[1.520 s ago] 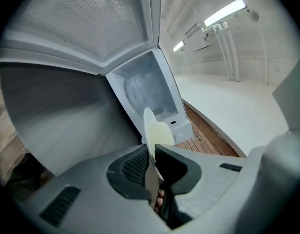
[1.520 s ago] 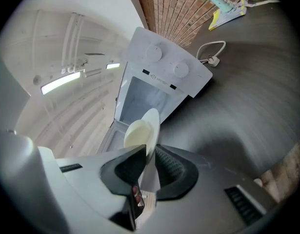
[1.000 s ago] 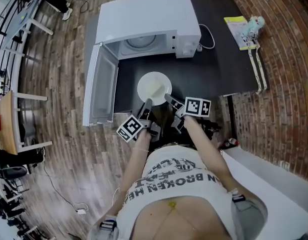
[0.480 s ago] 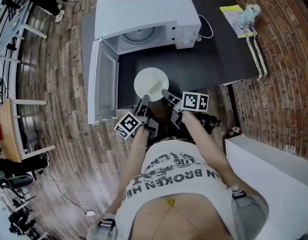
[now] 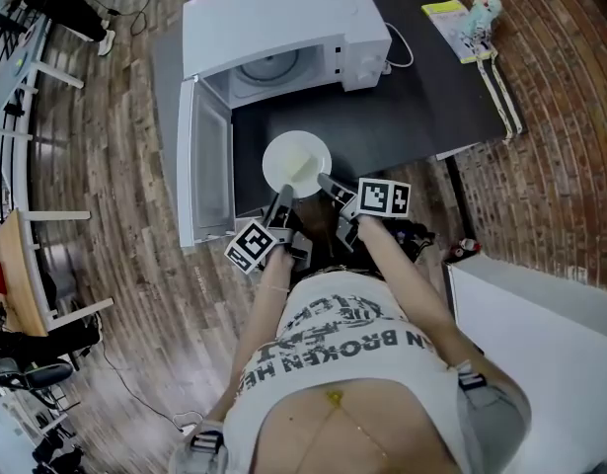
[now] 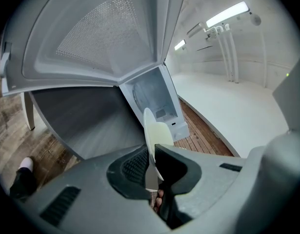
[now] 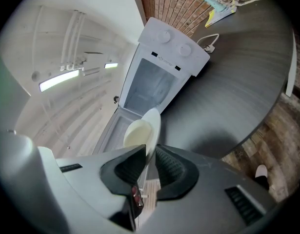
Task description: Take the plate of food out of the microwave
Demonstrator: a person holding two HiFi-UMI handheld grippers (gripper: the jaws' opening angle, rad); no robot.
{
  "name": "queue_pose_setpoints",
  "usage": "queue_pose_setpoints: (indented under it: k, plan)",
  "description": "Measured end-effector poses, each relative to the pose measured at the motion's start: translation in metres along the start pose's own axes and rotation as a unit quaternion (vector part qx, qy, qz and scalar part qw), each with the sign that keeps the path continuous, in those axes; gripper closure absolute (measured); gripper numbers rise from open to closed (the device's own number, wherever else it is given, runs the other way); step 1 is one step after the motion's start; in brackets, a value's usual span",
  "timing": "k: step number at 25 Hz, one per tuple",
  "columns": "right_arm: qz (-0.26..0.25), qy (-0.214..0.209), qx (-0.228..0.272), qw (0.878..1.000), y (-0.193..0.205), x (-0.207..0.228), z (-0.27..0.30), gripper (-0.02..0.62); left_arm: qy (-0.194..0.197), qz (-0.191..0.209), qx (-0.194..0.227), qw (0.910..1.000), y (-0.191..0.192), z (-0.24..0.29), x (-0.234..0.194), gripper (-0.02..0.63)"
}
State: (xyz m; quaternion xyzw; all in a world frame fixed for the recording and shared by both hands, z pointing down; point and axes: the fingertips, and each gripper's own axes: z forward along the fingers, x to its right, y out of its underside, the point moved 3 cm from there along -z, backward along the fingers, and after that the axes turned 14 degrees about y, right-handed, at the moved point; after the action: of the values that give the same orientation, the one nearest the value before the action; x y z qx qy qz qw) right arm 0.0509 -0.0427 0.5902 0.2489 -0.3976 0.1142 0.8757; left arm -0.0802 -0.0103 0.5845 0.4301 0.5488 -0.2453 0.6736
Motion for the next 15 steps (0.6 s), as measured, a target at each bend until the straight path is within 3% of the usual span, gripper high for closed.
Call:
queue_pose_setpoints:
  k: [15]
  plan:
    - [0.001, 0.001, 0.002, 1.000, 0.0053, -0.0037, 0.0009, 0.537, 0.004, -0.004, 0.002, 1.0000, -0.0021, -0.0060, -0.0014, 0.565]
